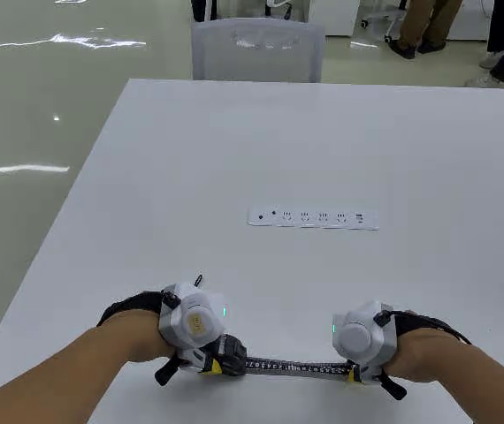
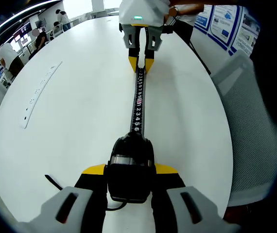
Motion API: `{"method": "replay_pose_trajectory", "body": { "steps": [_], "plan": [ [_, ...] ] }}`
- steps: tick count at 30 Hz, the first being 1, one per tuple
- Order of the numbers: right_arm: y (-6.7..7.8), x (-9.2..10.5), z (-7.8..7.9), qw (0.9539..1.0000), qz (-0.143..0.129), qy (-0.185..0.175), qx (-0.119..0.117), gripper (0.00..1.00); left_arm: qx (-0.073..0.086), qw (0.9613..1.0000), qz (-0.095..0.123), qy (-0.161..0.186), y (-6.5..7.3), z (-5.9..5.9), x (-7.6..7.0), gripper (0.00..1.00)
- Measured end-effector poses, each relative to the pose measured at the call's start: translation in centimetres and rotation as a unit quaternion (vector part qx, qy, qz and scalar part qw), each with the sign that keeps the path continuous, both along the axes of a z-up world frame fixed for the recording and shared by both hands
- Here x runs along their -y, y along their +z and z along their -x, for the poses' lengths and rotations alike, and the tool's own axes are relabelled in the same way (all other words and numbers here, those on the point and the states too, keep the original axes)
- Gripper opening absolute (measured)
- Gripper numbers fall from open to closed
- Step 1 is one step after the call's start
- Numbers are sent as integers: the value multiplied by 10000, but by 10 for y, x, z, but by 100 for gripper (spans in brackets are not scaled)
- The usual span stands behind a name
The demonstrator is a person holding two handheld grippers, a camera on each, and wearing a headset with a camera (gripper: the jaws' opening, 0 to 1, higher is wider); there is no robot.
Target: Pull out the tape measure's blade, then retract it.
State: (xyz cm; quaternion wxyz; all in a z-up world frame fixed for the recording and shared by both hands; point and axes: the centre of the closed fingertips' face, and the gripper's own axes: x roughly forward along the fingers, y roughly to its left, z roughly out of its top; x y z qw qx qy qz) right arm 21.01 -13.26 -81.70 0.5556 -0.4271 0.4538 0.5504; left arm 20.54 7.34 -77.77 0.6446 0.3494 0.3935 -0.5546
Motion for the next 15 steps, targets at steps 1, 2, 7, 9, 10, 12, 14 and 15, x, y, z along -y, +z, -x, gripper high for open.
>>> {"method": "replay_pose_trajectory", "body": {
  "steps": [1,2,7,9,10,12,14,15],
  "plan": [
    [0,2,-1,10000,-7,-8,-4,9,2,10000,4,6,0,0,0,29],
    [0,3,-1,10000,-11,-14,-5,9,2,10000,3,9,0,0,0,29],
    [3,7,2,10000,-19,12,9,9,3,10000,-1,11,-1,0,0,29],
    [3,10,2,10000,-18,6,9,9,14,10000,26,14,-1,0,-1,29],
    [2,12,1,10000,-18,6,14,9,17,10000,31,17,0,0,-1,29],
    [1,15,0,10000,-8,0,20,9,19,10000,29,22,0,0,0,29],
    [1,20,0,10000,36,18,28,9,19,10000,17,21,0,0,0,29],
    [1,21,0,10000,44,17,31,9,16,10000,14,22,0,0,0,29]
  ]
}}
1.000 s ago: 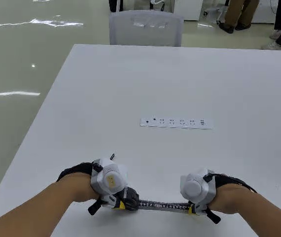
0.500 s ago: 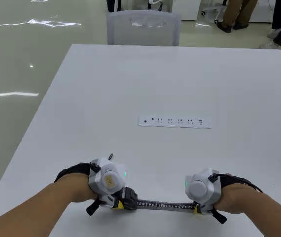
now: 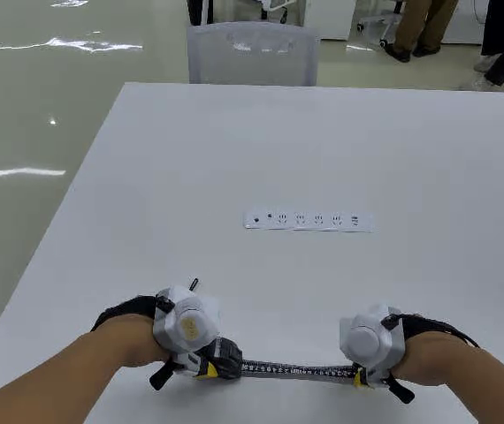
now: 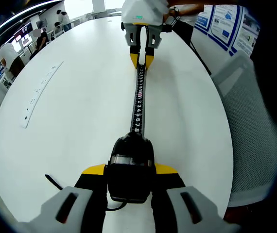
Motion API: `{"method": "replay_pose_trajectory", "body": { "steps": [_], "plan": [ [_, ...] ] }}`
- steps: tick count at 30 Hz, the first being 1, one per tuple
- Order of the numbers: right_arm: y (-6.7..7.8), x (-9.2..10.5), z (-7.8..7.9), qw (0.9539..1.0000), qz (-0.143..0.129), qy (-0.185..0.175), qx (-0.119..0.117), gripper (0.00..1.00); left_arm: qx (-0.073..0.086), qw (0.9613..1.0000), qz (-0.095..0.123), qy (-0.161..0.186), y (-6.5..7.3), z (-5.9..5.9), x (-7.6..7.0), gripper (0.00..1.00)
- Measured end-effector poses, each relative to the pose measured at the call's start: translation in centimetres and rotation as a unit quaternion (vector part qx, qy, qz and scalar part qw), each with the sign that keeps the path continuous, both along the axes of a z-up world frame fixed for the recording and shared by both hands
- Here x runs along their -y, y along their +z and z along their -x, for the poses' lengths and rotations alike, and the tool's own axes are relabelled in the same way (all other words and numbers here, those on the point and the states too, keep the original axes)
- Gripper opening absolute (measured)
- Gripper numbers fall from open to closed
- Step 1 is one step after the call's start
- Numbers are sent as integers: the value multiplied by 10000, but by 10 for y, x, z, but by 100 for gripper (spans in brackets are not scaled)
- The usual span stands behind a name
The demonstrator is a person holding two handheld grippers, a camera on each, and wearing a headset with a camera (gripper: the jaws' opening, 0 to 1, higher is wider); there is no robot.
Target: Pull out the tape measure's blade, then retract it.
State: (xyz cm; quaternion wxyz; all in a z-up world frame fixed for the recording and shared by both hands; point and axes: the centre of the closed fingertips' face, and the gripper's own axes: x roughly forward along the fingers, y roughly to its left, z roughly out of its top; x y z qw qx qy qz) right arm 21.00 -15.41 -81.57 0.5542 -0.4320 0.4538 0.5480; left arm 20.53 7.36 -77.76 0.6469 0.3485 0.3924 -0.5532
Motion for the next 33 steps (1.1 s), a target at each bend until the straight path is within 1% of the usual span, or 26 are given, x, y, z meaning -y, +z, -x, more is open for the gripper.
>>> {"method": "replay_pose_trajectory", "body": {
  "steps": [7,14,18,23,25,33],
  "plan": [
    [2,7,-1,10000,10,-7,28,9,-13,10000,-4,-4,1,0,0,29],
    [5,16,1,10000,31,-6,49,9,-28,10000,-13,-7,-1,-1,-1,29],
    [4,20,-1,10000,50,-13,48,10,-34,10000,-17,-11,1,0,0,29],
    [0,21,-3,10000,53,-34,45,10,-38,10000,-16,-7,-1,-2,-1,29],
    [0,20,-2,10000,48,-27,49,10,-37,10000,-16,-8,-1,-2,-2,29],
    [0,29,-3,9999,86,-26,58,10,-35,10000,-2,4,-1,-2,-1,30]
  ]
}}
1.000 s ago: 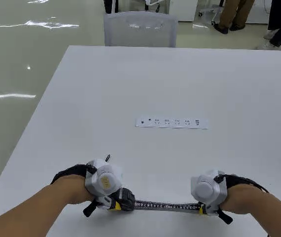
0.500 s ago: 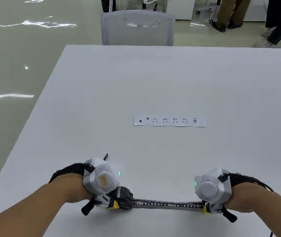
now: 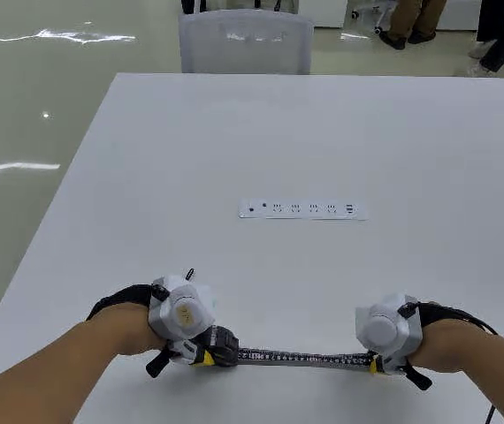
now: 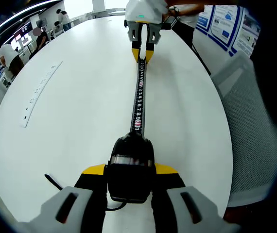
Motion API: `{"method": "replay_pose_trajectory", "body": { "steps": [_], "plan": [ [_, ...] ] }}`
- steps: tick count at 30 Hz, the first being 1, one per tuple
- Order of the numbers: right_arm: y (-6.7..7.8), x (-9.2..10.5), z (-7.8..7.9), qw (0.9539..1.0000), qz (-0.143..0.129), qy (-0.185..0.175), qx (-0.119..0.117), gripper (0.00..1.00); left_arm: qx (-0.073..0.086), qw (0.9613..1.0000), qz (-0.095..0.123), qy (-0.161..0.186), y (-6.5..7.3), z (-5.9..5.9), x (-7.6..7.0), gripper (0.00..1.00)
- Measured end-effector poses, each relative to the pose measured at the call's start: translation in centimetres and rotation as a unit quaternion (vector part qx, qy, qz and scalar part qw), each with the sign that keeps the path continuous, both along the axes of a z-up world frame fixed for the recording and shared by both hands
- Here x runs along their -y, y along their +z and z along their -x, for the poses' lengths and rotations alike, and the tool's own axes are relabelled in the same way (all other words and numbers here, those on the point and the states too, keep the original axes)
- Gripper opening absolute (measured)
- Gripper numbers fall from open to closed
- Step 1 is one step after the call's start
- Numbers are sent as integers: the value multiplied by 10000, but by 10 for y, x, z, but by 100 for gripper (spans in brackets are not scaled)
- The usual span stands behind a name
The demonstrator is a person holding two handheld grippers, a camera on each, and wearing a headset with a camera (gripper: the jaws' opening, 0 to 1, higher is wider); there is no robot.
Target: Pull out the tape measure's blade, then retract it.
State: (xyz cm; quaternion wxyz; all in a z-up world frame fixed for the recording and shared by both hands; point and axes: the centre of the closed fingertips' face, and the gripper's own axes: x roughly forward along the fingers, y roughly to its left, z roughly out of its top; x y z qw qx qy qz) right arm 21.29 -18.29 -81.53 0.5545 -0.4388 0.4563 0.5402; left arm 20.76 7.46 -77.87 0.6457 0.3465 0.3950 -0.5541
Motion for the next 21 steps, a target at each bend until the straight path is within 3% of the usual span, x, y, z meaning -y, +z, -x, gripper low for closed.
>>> {"method": "replay_pose_trajectory", "body": {
  "steps": [10,16,21],
  "plan": [
    [1,0,1,10000,-55,-83,-3,11,-3,10000,-5,-13,2,1,1,30],
    [0,-2,0,9990,-257,-362,-76,12,18,10000,-50,-25,0,1,2,30],
    [0,-2,2,9995,-287,-110,-68,13,-2,10000,13,6,0,0,1,30]
  ]
}}
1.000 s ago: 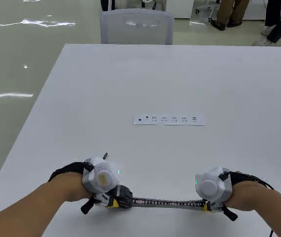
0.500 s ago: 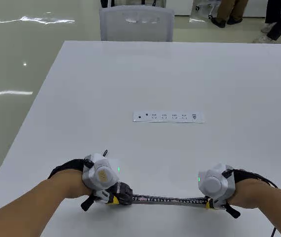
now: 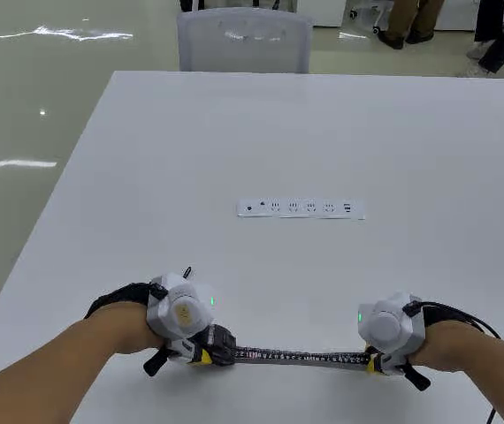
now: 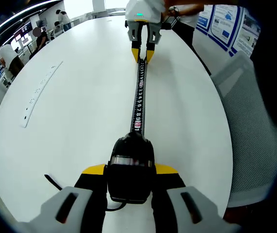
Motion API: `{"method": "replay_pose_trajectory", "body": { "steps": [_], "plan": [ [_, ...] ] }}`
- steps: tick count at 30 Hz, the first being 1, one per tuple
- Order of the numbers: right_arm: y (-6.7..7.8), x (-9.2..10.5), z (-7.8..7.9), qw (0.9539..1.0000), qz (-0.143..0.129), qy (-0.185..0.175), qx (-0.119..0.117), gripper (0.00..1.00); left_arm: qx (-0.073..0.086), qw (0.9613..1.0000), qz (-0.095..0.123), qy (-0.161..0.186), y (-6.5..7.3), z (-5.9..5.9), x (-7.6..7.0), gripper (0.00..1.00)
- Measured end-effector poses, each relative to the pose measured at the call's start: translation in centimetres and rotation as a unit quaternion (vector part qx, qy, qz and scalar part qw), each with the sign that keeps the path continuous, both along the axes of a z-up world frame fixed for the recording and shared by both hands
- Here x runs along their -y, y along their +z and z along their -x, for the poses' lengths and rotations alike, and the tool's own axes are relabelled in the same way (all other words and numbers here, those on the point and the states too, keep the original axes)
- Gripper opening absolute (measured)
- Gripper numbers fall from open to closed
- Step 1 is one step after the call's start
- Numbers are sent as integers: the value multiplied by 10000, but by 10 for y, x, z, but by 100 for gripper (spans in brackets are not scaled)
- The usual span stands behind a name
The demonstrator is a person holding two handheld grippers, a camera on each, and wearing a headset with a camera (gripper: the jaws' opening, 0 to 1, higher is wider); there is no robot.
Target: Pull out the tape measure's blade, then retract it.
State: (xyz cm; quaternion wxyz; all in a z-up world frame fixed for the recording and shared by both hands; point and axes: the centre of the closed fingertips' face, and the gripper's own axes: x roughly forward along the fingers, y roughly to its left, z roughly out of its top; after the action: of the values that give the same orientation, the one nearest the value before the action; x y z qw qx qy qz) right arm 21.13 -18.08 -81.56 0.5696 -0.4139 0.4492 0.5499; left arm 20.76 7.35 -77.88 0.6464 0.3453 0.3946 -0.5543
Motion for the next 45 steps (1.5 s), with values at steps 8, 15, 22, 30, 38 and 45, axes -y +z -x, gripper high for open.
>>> {"method": "replay_pose_trajectory", "body": {
  "steps": [8,15,22,30,38,45],
  "plan": [
    [2,1,1,9999,-128,72,67,15,-24,10000,42,53,1,0,0,31],
    [6,-1,-2,9996,-221,-29,144,21,-19,10000,71,51,0,-1,0,32],
    [16,0,-1,9994,-249,-128,186,25,-16,9995,187,248,3,0,0,33],
    [28,-1,0,9978,-442,-441,233,37,100,9957,486,784,15,-11,-14,53],
    [36,6,-4,9906,-808,-1056,318,50,104,9869,755,1424,22,-5,-42,68],
    [45,10,-2,9701,-1468,-1892,403,66,586,9619,1411,2268,35,0,-65,92]
  ]
}}
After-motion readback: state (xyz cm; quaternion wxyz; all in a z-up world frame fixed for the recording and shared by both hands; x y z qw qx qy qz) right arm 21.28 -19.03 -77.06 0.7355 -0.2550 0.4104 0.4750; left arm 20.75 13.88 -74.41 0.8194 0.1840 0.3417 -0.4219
